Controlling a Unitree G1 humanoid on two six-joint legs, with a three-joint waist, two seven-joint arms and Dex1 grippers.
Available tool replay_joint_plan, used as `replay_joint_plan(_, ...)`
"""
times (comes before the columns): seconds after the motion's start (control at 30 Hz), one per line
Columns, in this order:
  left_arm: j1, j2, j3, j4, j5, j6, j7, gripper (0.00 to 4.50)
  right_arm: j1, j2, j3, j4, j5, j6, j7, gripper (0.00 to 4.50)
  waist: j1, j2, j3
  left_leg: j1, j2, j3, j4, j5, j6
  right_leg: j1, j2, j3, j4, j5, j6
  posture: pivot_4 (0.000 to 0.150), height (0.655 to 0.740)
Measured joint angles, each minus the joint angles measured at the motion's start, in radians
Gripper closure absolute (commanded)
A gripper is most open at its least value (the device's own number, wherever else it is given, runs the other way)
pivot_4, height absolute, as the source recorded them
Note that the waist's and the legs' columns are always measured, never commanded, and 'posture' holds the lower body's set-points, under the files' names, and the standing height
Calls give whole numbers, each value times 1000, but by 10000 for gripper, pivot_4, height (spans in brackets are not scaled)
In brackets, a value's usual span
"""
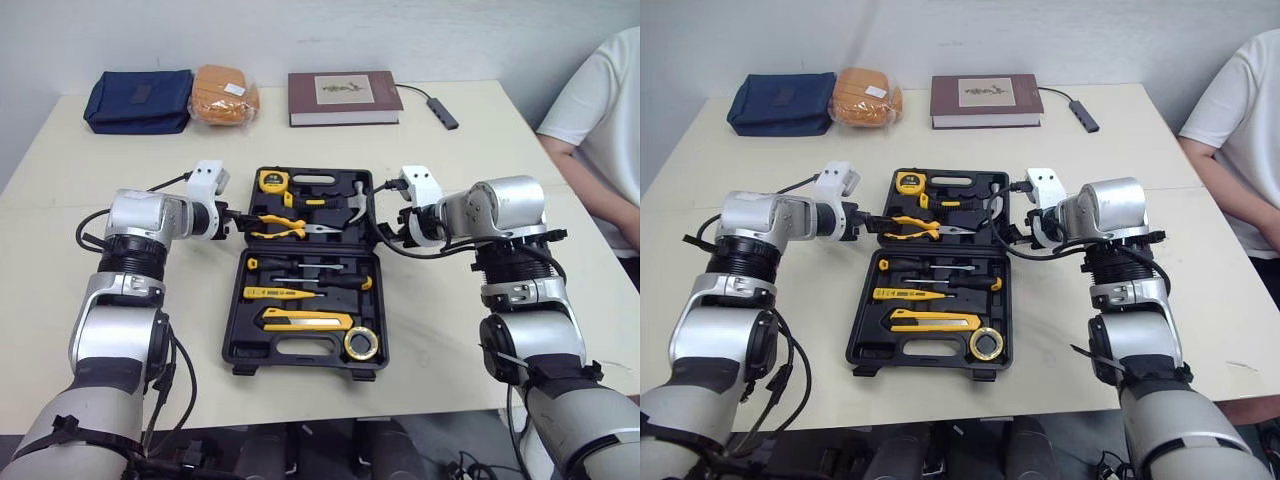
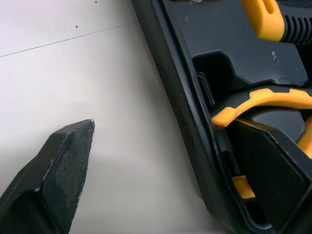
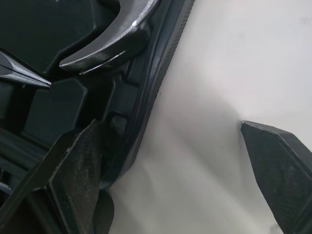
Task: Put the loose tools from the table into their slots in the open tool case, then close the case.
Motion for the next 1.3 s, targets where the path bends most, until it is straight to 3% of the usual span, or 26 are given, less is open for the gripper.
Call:
replay_joint_plan(0.03, 0, 0, 0, 0, 0, 0, -2, 7595, -3, 4, -6, 3, 3, 0, 0, 12537, 0, 0, 0, 0, 0, 0, 0, 0, 0, 0, 0, 0, 0, 0, 0, 1500, 7400)
replay_joint_plan(0.2, 0, -20, 6, -4, -15, 16, -29, 30005, -26, 37, -27, 27, 14, -9, -11, 37852, 0, 0, 0, 0, 0, 0, 1, 0, 0, 0, 0, 0, 0, 0, 0, 1500, 7400)
replay_joint_plan(0.23, 0, -24, 8, -9, -19, 28, -31, 36678, -30, 37, -34, 27, 12, -11, -22, 44373, 0, -1, -1, 0, 0, -1, 1, 0, 0, 1, 0, 0, 1, 0, 0, 1500, 7400)
replay_joint_plan(0.33, 1, -29, 15, -27, -22, 42, -21, 43613, -30, 40, -49, 27, 13, -13, -31, 45000, 1, -2, -1, 1, 0, -1, 1, 0, 1, 1, -1, 0, 1, 0, 0, 1500, 7400)
replay_joint_plan(0.53, 55, -62, 104, -90, -40, 30, 31, 44227, -15, 61, -106, 15, 14, -40, -71, 45000, 1, -2, -1, 1, 0, -1, 1, 1, 0, 1, -1, 0, 2, 0, 0, 1500, 7400)
replay_joint_plan(0.77, 186, -114, 217, -202, -93, -180, 46, 44248, 112, 63, -107, -158, 31, -197, -73, 45000, -2, -2, -1, -1, -1, -1, 0, 1, 1, -1, -1, 0, 1, 0, 0, 1500, 7400)
replay_joint_plan(0.9, 281, -159, 248, -271, -95, -414, 68, 44248, 256, 35, -35, -281, 10, -489, -11, 45000, -1, -2, -1, -2, -1, 1, -2, 1, 0, -2, 0, 0, -1, 0, 0, 1500, 7400)
replay_joint_plan(1.13, 408, -191, 244, -320, -97, -752, 83, 44248, 438, -38, 116, -316, -112, -1004, 36, 45000, -4, -4, 1, -2, 1, 2, -2, 1, 0, -3, 0, 0, -2, 0, 1, 1500, 7400)
replay_joint_plan(1.23, 456, -188, 229, -328, -72, -899, 85, 44248, 492, -82, 180, -304, -203, -1230, 13, 45000, -2, -5, 1, -2, 1, 2, -1, 1, 1, -2, 0, 0, -2, 0, 0, 1500, 7400)
replay_joint_plan(1.3, 536, -157, 187, -366, -2, -1083, 75, 44248, 556, -163, 250, -277, -337, -1489, -56, 45000, -1, -5, 1, -1, 1, 3, -2, 0, 1, -2, -1, 0, -5, 0, 0, 1500, 7400)
